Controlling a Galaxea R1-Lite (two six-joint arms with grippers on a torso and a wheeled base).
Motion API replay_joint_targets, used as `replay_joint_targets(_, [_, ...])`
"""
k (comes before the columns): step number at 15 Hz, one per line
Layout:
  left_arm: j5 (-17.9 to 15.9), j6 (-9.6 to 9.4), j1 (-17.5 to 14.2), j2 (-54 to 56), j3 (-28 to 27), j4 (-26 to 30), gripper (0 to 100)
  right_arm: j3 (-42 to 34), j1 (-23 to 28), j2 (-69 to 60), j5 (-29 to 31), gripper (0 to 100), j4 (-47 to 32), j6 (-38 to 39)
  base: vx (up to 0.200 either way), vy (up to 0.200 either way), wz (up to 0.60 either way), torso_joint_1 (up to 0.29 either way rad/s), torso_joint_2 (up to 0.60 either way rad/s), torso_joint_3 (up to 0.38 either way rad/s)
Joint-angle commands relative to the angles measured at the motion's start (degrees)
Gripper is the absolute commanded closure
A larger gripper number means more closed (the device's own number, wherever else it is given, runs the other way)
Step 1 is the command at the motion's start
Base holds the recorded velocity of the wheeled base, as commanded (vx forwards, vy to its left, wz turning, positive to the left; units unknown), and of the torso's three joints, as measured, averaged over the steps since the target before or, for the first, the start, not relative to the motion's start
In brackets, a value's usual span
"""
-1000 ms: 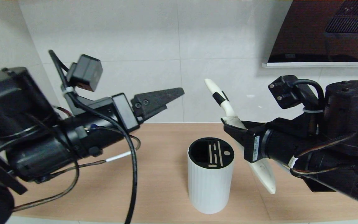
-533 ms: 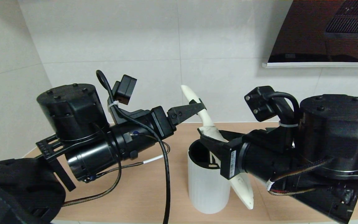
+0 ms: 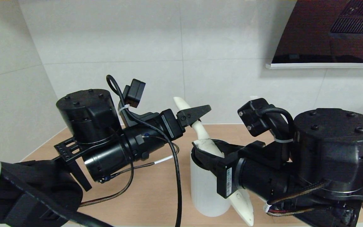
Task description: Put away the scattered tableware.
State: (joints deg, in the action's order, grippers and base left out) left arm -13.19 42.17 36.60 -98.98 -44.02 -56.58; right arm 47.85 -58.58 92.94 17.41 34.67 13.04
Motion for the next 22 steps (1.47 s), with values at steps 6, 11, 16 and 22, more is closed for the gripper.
replay_joint_targets(6, [0.01,-0.07,0.76,0.10,0.16,-0.03,100,-0.12,-0.75,0.05,-0.01,100,-0.04,0.05,0.000,0.000,0.00,0.000,0.00,0.000])
replay_joint_targets(11, [0.01,-0.07,0.76,0.27,0.16,-0.03,100,-0.30,-0.75,-0.04,-0.01,100,-0.04,0.05,0.000,0.000,0.00,0.000,0.00,0.000])
replay_joint_targets(16, [0.89,-0.24,0.85,0.54,-0.36,0.41,100,-0.21,-0.66,-0.48,0.08,100,0.05,-0.04,0.000,0.000,0.00,0.000,0.00,0.000])
replay_joint_targets(22, [1.59,-0.95,1.46,2.03,-1.51,2.26,100,-0.91,-0.31,-1.71,0.26,0,1.54,-0.21,0.000,0.000,0.00,0.000,0.00,0.000])
